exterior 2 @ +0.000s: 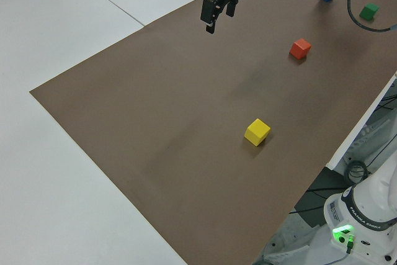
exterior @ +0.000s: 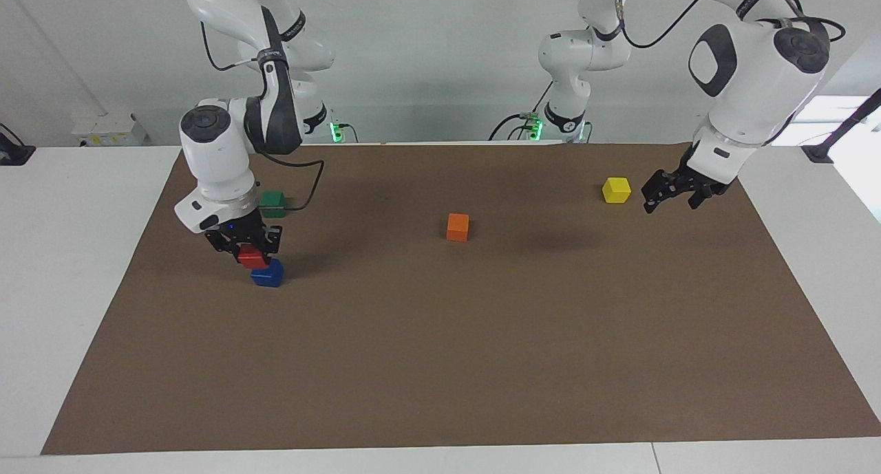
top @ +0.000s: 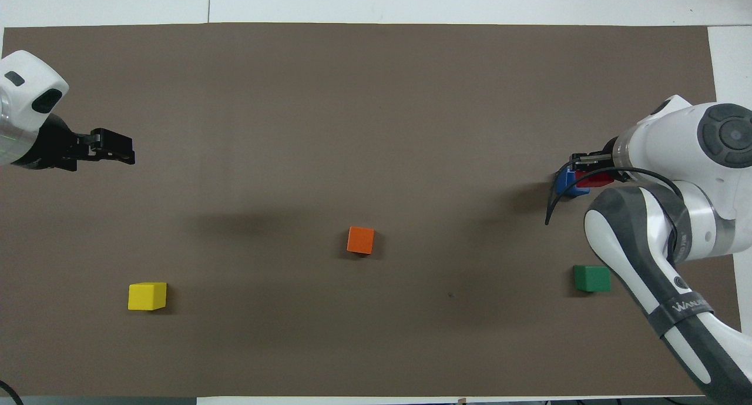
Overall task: Transfer red block to right arm and stack on blue block
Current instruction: 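Lower the red block onto the blue block with the right gripper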
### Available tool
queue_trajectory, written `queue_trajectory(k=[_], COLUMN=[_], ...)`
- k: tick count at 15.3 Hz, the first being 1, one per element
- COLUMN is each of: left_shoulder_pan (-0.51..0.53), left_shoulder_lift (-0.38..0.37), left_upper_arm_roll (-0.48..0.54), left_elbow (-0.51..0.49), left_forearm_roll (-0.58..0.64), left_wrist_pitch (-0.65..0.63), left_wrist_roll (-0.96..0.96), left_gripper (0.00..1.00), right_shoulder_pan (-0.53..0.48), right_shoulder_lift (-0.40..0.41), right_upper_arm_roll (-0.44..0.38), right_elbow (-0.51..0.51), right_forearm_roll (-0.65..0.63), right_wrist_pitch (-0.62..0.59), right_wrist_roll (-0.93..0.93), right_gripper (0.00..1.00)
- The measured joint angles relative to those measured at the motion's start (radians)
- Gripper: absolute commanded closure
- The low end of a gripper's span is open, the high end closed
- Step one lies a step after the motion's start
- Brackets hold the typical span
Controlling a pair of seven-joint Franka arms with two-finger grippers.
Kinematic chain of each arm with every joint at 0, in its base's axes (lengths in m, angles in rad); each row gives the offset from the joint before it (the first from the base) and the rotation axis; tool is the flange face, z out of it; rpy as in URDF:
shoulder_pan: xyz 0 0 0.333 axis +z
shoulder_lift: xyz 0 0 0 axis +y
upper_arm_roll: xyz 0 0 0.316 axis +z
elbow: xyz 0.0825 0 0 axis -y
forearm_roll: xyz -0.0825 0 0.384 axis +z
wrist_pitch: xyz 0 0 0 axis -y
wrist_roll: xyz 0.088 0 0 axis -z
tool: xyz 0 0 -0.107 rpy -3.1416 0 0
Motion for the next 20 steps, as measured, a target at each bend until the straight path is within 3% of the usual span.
queue_trajectory(k=[5, 12, 13, 14, 15, 20], left_shoulder_pan=[0.0, 0.0, 0.0, 0.0, 0.0, -0.001], left_shoulder_lift=[-0.03, -0.055, -0.055, -0.055, -0.055, -0.058], left_upper_arm_roll=[0.006, 0.004, 0.003, 0.003, -0.001, -0.041], left_elbow=[0.013, 0.011, 0.011, 0.011, 0.011, 0.031], left_forearm_roll=[0.0, 0.0, 0.0, 0.0, 0.002, 0.019], left_wrist_pitch=[-0.07, -0.107, -0.107, -0.108, -0.108, -0.111], left_wrist_roll=[0.013, 0.044, 0.045, 0.046, 0.049, 0.051], left_gripper=[0.0, 0.0, 0.0, 0.0, 0.0, 0.0], right_shoulder_pan=[0.0, -0.006, -0.009, -0.01, -0.01, -0.01], right_shoulder_lift=[0.022, 0.03, 0.029, 0.029, 0.028, 0.029], right_upper_arm_roll=[0.0, 0.0, 0.0, -0.001, -0.001, -0.001], right_elbow=[-0.068, -0.092, -0.098, -0.101, -0.103, -0.112], right_forearm_roll=[-0.008, -0.008, -0.008, -0.008, -0.008, -0.008], right_wrist_pitch=[0.157, 0.196, 0.216, 0.227, 0.232, 0.214], right_wrist_roll=[0.008, 0.009, 0.01, 0.013, 0.022, 0.07], right_gripper=[1.0, 1.0, 0.84, 0.29, 0.0, 0.0])
